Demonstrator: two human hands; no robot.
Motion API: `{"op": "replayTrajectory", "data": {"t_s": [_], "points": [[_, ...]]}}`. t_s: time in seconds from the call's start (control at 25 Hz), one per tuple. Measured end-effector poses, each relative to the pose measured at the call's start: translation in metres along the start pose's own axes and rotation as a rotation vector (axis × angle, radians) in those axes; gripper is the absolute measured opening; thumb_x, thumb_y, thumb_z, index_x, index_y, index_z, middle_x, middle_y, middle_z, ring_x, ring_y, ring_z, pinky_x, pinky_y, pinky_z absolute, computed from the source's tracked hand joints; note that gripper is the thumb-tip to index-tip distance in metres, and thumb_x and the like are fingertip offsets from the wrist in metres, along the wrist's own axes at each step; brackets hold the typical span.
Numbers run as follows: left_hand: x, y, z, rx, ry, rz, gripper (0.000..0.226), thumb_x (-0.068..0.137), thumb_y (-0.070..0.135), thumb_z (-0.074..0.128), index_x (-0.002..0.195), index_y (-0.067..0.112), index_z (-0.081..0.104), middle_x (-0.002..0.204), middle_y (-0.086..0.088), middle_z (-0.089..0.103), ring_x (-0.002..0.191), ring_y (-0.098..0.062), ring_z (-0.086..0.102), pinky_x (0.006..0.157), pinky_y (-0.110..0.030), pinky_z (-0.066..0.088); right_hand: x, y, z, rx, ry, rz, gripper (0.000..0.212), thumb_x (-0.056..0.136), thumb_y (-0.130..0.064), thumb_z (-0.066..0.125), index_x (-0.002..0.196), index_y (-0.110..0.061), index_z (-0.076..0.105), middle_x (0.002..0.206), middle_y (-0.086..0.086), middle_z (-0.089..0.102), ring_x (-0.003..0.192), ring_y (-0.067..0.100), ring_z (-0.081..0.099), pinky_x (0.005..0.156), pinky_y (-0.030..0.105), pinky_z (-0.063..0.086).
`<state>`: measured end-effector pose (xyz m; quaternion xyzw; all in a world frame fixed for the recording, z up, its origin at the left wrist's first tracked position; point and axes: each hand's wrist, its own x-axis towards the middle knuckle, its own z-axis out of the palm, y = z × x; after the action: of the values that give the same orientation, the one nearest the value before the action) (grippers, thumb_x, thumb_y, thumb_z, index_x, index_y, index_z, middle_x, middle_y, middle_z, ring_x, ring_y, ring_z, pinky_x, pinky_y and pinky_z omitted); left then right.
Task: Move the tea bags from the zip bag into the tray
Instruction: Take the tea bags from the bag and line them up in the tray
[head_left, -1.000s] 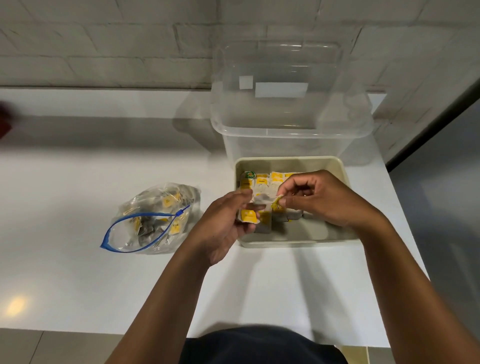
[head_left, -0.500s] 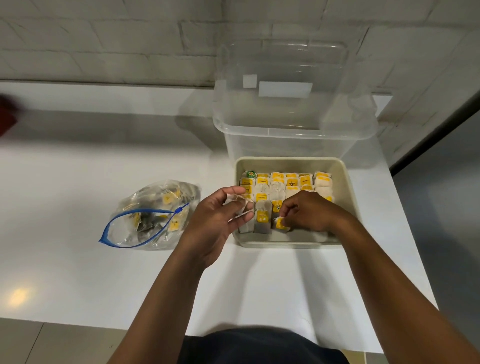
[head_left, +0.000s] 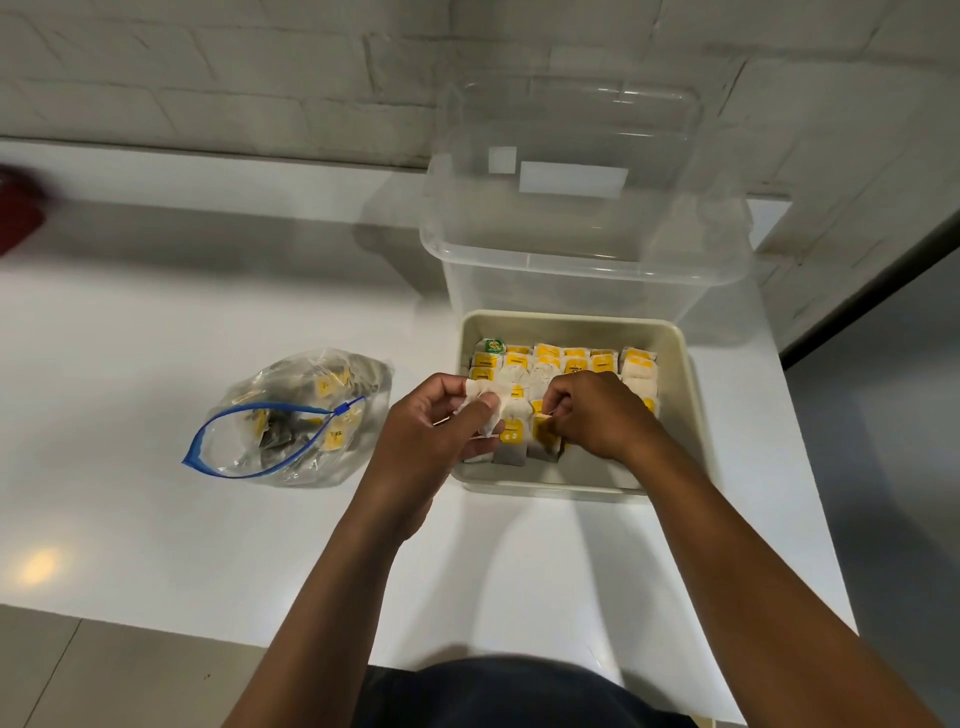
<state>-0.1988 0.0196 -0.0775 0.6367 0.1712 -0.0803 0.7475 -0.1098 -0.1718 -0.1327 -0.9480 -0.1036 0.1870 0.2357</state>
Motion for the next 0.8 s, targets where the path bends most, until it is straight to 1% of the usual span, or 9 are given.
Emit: {"op": "replayTrajectory", "data": {"t_s": [0.12,0.24,0.32,0.4,0.52,0.56,0.64,0.68,0.8], "points": [[-0.001,-0.003,0.003,0.039,0.006,0.027,0.009,0.091,0.017,0.069,0.098,0.01,0.069,0.091,-0.005,0.074,0.089,-0.023,0.073,0.078,-0.035,0.06,-0.003,0.001,-0.003,0.026,0.124,0.025,0.011,0.078,-0.022,0.074,0.076,-0.028,0.065,0.08,-0.011,0.067,0.081,0.013,0.065,0.067,0.029,0.052],[0.0,-0.003,0.01,-0.034,-0.003,0.015,0.005,0.093,0.014,0.067,0.095,0.01,0.07,0.086,-0.01,0.067,0.08,-0.023,0.065,0.072,-0.034,0.059,-0.022,-0.003,-0.017,0.393,0.308,-0.052,0.008,0.083,-0.023,0.074,0.082,-0.028,0.067,0.074,-0.017,0.066,0.061,0.003,0.058,0.06,0.023,0.044],[-0.001,-0.002,0.017,-0.088,-0.021,-0.021,0.007,0.095,0.012,0.064,0.098,0.008,0.069,0.085,-0.011,0.064,0.073,-0.02,0.059,0.063,-0.029,0.056,-0.039,-0.009,-0.03,0.596,0.221,-0.133,0.015,0.087,-0.018,0.071,0.092,-0.032,0.071,0.08,-0.021,0.067,0.046,0.007,0.043,0.056,0.019,0.04],[0.0,-0.003,0.023,-0.089,-0.041,-0.038,0.008,0.095,0.012,0.063,0.099,0.009,0.069,0.083,-0.007,0.064,0.07,-0.017,0.055,0.059,-0.026,0.053,-0.051,-0.013,-0.039,0.612,0.179,-0.215,0.02,0.089,-0.015,0.07,0.094,-0.034,0.074,0.102,-0.021,0.07,0.046,0.014,0.037,0.061,0.025,0.044],[0.0,-0.006,0.032,-0.026,-0.052,-0.043,0.006,0.095,0.013,0.064,0.097,0.012,0.07,0.078,0.001,0.064,0.07,-0.014,0.053,0.059,-0.025,0.052,-0.056,-0.013,-0.046,0.62,0.169,-0.22,0.019,0.091,-0.018,0.067,0.095,-0.035,0.074,0.08,-0.007,0.072,0.052,0.032,0.045,0.061,0.029,0.046],[0.001,-0.007,0.034,-0.005,-0.046,-0.04,0.006,0.095,0.013,0.064,0.096,0.012,0.07,0.076,0.002,0.064,0.069,-0.013,0.053,0.058,-0.024,0.052,-0.055,-0.01,-0.046,0.624,0.174,-0.207,0.019,0.091,-0.016,0.066,0.096,-0.033,0.074,0.074,-0.005,0.07,0.052,0.029,0.047,0.06,0.029,0.046],[0.002,-0.007,0.035,-0.001,-0.014,-0.03,0.006,0.095,0.012,0.064,0.095,0.012,0.071,0.078,-0.001,0.063,0.068,-0.012,0.052,0.055,-0.023,0.051,-0.048,0.004,-0.045,0.451,0.175,-0.189,0.024,0.089,-0.012,0.066,0.097,-0.033,0.073,0.081,-0.015,0.069,0.054,0.005,0.05,0.061,0.025,0.046],[0.002,-0.007,0.034,-0.008,0.008,-0.021,0.007,0.095,0.012,0.064,0.095,0.011,0.071,0.079,-0.003,0.062,0.067,-0.012,0.052,0.054,-0.023,0.051,-0.043,0.013,-0.043,0.276,0.151,-0.191,0.026,0.087,-0.012,0.066,0.1,-0.035,0.072,0.09,-0.018,0.068,0.067,0.0,0.056,0.067,0.026,0.048],[0.005,-0.009,0.025,0.043,0.054,0.017,0.008,0.095,0.015,0.064,0.097,0.013,0.072,0.079,-0.001,0.066,0.066,-0.01,0.055,0.057,-0.025,0.05,-0.034,0.028,-0.034,-0.134,0.027,-0.198,0.039,0.082,-0.022,0.072,0.114,-0.042,0.063,0.113,-0.014,0.056,0.1,0.011,0.057,0.077,0.036,0.054]]}}
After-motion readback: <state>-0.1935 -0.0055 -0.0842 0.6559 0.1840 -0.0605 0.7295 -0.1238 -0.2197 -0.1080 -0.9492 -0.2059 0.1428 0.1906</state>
